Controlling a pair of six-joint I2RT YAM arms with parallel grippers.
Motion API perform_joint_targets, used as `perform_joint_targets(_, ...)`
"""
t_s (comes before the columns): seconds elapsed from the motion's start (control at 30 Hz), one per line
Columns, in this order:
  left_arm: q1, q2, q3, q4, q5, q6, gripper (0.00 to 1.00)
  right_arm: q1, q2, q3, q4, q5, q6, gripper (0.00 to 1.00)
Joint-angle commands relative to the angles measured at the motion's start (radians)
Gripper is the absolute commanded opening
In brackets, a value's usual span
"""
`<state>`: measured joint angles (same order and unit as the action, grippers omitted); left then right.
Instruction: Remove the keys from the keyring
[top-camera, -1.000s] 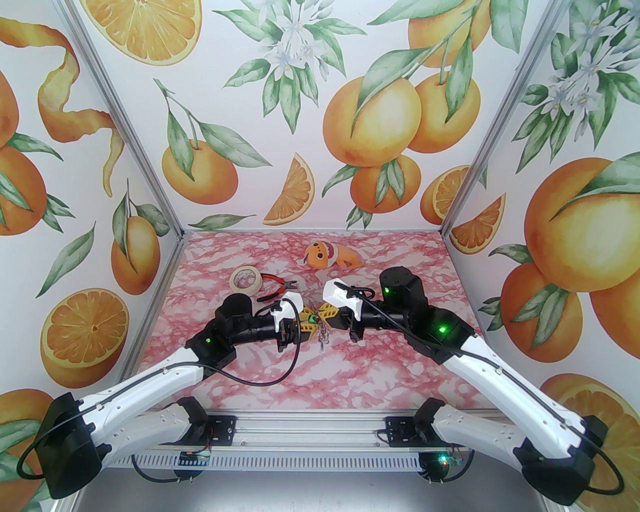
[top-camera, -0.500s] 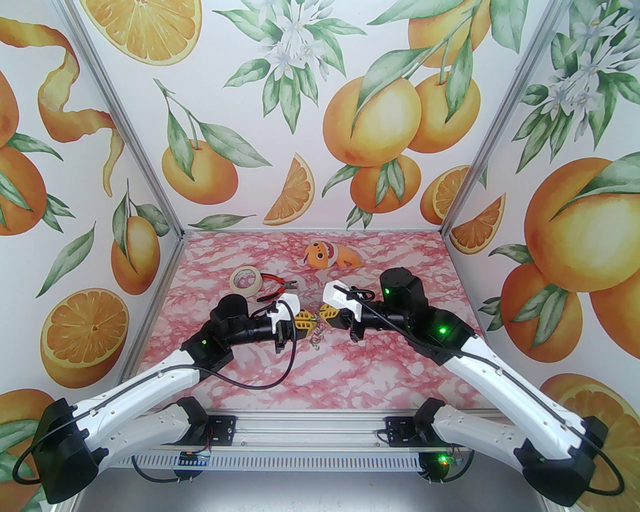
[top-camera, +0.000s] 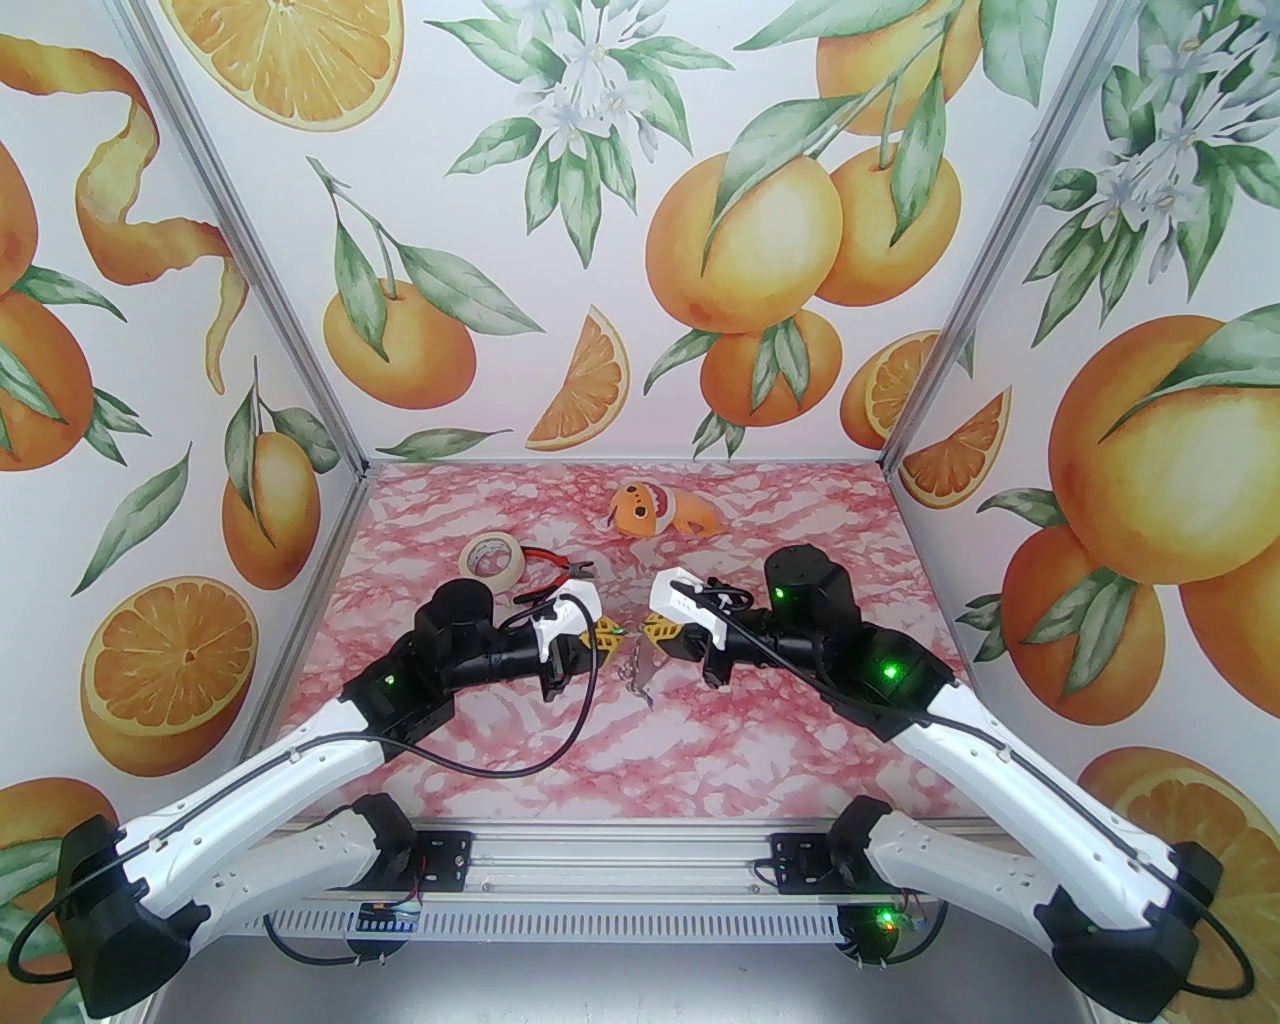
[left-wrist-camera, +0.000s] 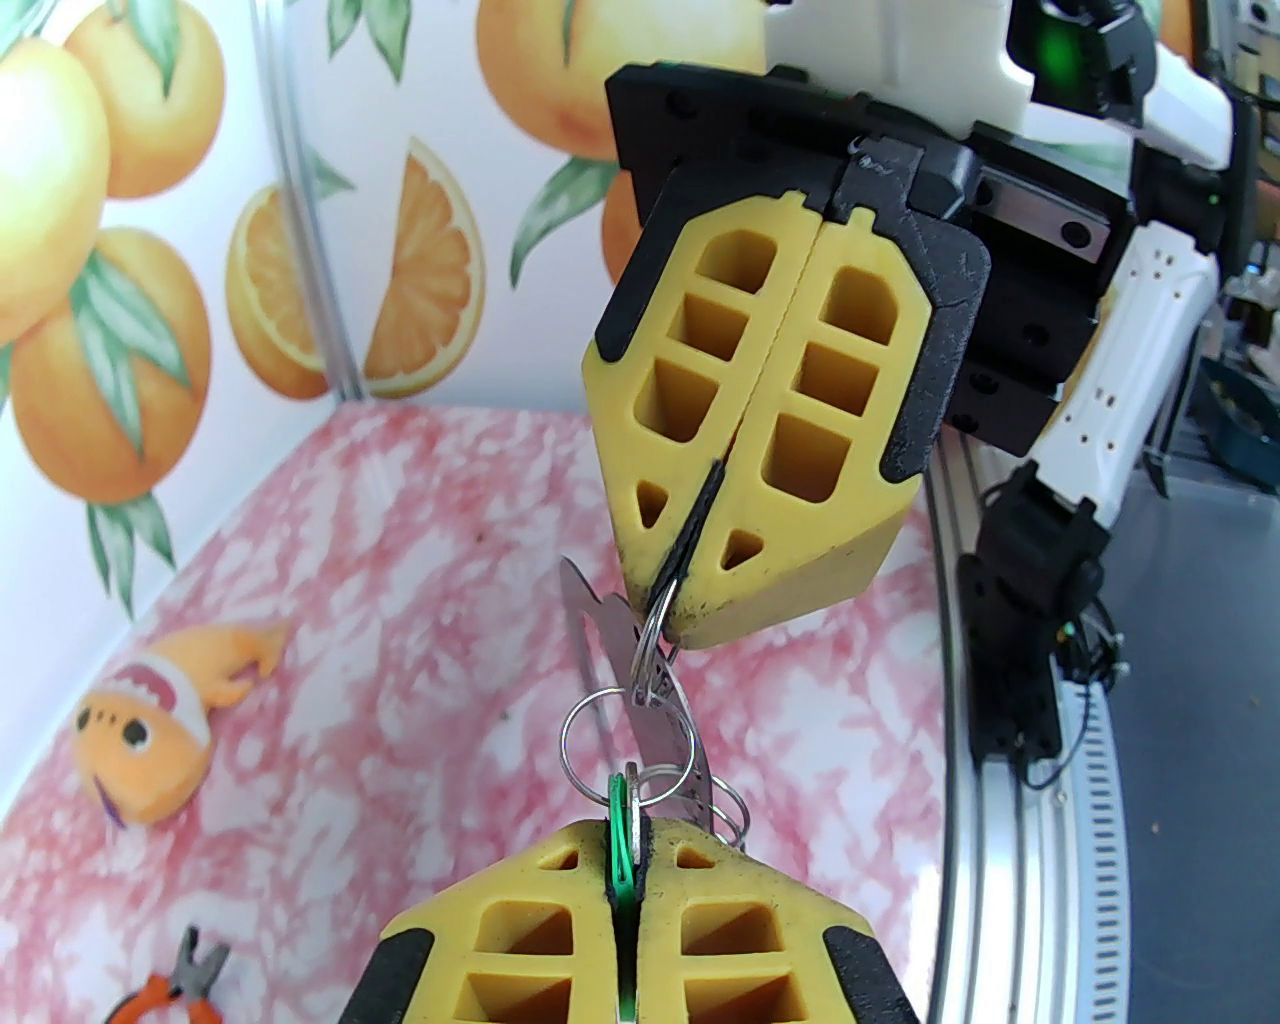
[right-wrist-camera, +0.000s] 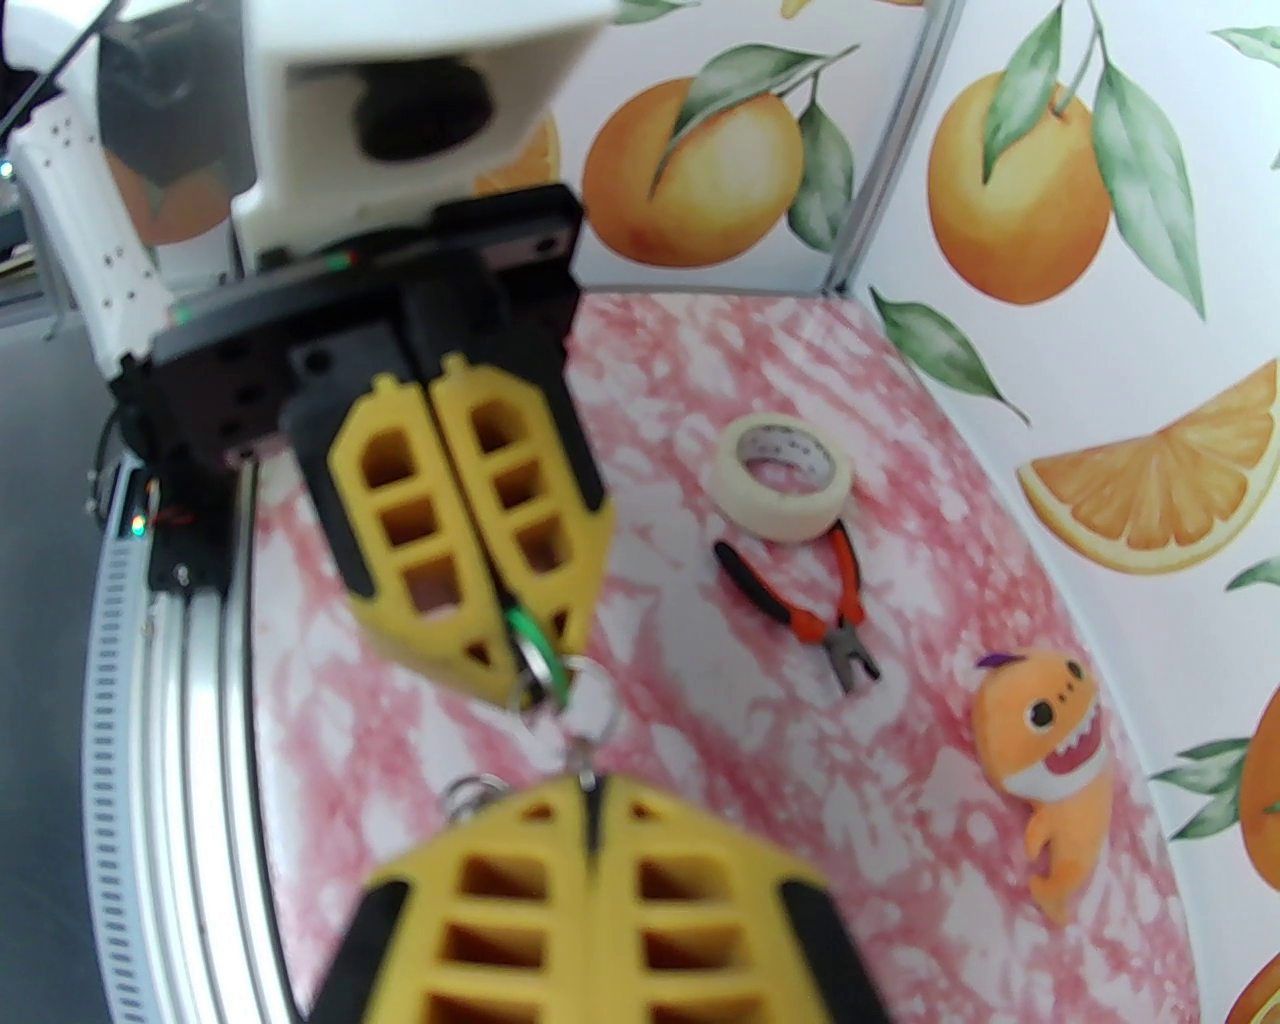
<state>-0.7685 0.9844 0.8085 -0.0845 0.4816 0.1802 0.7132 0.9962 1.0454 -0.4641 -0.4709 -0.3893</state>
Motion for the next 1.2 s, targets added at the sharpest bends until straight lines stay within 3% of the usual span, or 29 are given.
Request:
perform_joint_targets(0.0, 0.0, 0.006, 0.065, -0.153, -0.028, -0.062, 0.0, -0.005, 0.013, -0.011, 0.076, 0.059, 0.039, 0.0)
perform_joint_targets(0.33, -0.033, 0.056, 0.19, -0.206, -0.044, -0.543, 0.0, -0.005, 0.062, -0.037, 0.118, 0.086, 0.107, 0.01)
perform_joint_targets(0.5, -0.037, 0.086, 0.262, -0.235, -0.093, -0.748, 0.0, -0.022, 0.005, -0.072, 0.132, 0.091, 0.139, 0.19)
perform_joint_targets(0.57, -0.036, 0.087, 0.274, -0.228, -0.112, -0.827, 0.0, -0.041, -0.028, -0.085, 0.131, 0.082, 0.155, 0.34)
perform_joint_targets(0.67, -0.035, 0.092, 0.292, -0.213, -0.145, -0.949, 0.0, -0.083, -0.072, -0.099, 0.13, 0.066, 0.187, 0.36)
perform_joint_targets(0.77, -0.037, 0.091, 0.294, -0.185, -0.203, -1.091, 0.0, -0.097, -0.109, -0.104, 0.133, 0.035, 0.214, 0.47)
perform_joint_targets(0.87, -0.037, 0.083, 0.278, -0.149, -0.286, -1.227, 0.0, -0.097, -0.144, -0.121, 0.149, 0.029, 0.252, 0.5)
perform_joint_targets(1.03, -0.037, 0.062, 0.247, -0.136, -0.437, -1.385, 0.0, -0.098, -0.158, -0.123, 0.217, -0.017, 0.501, 0.64)
perform_joint_targets(1.17, -0.041, 0.054, 0.213, -0.1, -0.515, -1.45, 0.0, -0.097, -0.149, -0.127, 0.286, -0.037, 0.813, 0.72)
